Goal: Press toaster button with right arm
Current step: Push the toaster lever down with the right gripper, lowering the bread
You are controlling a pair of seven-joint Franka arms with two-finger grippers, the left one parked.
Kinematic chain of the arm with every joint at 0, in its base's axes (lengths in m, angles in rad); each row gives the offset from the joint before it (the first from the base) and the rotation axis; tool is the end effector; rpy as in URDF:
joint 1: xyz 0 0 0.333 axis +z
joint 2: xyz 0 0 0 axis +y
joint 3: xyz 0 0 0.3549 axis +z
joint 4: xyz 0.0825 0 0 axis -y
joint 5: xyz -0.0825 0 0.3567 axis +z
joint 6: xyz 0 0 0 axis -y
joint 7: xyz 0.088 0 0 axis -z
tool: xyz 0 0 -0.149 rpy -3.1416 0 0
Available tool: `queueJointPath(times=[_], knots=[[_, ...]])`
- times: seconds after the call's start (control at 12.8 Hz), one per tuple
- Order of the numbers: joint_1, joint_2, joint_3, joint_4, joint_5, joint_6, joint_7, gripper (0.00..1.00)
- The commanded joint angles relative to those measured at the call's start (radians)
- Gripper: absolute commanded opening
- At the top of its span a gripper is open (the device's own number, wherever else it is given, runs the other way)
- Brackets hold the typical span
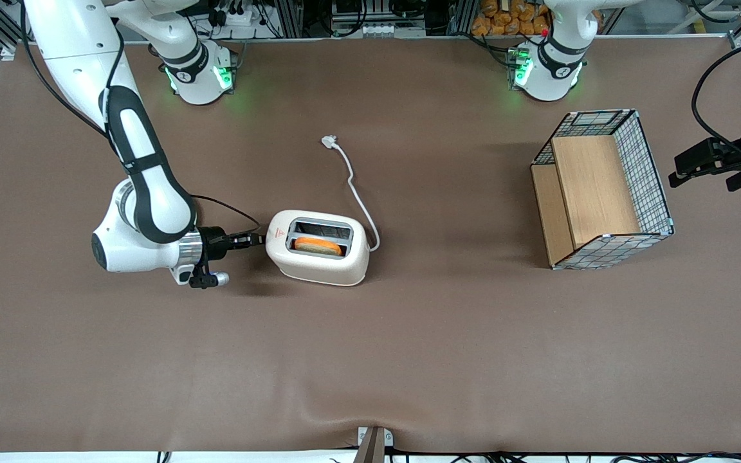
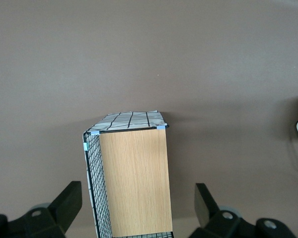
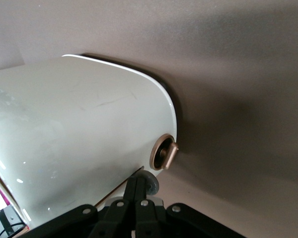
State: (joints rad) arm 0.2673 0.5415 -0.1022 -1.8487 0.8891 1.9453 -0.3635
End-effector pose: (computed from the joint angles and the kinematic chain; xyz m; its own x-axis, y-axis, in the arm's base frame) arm 0.5781 0.1843 0.2419 0.9485 0.1143 -0.2953 -0.1096 -0.7566 -0.6446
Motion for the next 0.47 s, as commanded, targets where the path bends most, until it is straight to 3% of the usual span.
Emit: queueJointPath(times=[0.0,0.16,0.23,0.31,0.39], knots=[[-0.002,0.009,0.004,0.014,0.011,-0.044,0.037,0.0],[0.0,-0.033,0.001,0.029,-0.004,-0.075,0.131,0.0],[0.0,-0.049,-0.001,0.035,-0.006,-0.091,0.15,0.27],[-0.005,-0.061,-0.002,0.036,-0.009,-0.094,0.162,0.91],[-0.013,-0.078,-0.005,0.036,-0.018,-0.095,0.164,1.0]])
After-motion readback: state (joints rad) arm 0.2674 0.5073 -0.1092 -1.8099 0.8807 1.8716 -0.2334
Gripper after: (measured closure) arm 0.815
